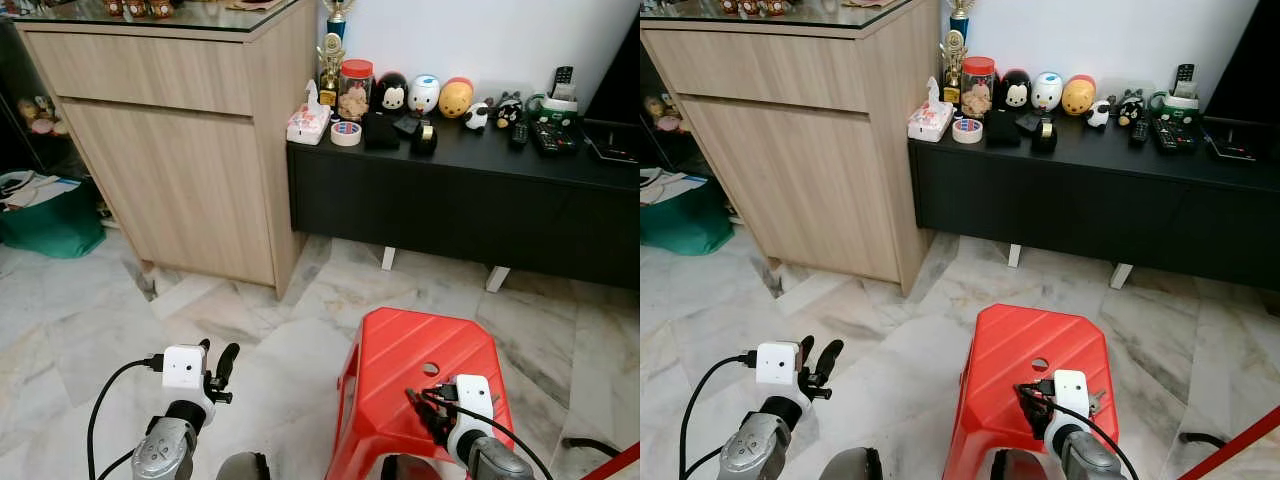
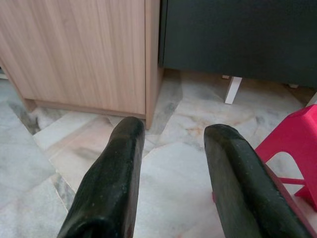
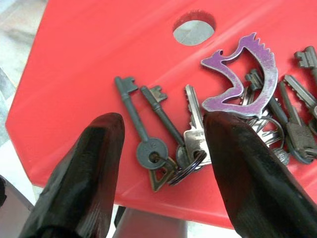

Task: Hang keys on a hook

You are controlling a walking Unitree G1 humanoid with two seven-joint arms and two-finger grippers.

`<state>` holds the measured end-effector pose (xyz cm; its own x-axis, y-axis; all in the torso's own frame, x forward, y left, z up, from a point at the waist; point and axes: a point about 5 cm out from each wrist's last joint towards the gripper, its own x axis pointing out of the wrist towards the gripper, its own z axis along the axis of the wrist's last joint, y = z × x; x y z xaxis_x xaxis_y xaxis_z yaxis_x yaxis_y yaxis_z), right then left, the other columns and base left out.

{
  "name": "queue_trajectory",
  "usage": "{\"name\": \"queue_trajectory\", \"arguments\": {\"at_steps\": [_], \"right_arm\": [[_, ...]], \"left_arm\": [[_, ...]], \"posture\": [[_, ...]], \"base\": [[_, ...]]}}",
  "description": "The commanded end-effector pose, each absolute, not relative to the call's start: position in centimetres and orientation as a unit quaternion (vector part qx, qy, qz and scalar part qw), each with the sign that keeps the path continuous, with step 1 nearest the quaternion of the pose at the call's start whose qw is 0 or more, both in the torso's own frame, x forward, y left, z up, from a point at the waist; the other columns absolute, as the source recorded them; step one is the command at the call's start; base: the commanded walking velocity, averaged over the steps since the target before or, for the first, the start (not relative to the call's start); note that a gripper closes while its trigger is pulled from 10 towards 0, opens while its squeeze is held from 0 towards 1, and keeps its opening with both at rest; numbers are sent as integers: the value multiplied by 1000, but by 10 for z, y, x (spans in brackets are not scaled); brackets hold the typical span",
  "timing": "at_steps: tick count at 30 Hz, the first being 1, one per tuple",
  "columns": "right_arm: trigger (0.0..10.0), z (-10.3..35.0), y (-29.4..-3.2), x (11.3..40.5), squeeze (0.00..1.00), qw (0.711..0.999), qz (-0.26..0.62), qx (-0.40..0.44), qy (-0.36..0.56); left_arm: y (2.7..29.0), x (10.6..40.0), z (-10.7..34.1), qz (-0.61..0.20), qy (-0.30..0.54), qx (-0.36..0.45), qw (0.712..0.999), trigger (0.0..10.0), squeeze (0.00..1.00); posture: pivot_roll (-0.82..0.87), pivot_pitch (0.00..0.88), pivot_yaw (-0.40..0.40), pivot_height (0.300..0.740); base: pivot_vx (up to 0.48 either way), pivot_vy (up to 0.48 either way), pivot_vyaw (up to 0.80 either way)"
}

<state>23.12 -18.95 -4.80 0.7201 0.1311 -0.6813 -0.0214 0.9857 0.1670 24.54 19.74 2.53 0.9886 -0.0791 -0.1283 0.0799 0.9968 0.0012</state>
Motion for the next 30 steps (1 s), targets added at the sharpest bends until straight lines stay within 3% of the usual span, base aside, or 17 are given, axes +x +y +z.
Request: {"name": "queue_trajectory", "arguments": {"at_steps": [1, 30], "right_arm": [[10000, -47, -193, 232, 0, 923, 39, 73, 375], [10000, -51, -194, 230, 0, 910, 56, 66, 406]], "left_arm": [[195, 242, 20, -40, 74, 5, 996, 10000, 0], [195, 240, 16, -32, 80, 10, 996, 10000, 0]], "posture": [[-8, 0, -42, 618], [-9, 0, -60, 618]], "base": [[0, 0, 0], [0, 0, 0]]}}
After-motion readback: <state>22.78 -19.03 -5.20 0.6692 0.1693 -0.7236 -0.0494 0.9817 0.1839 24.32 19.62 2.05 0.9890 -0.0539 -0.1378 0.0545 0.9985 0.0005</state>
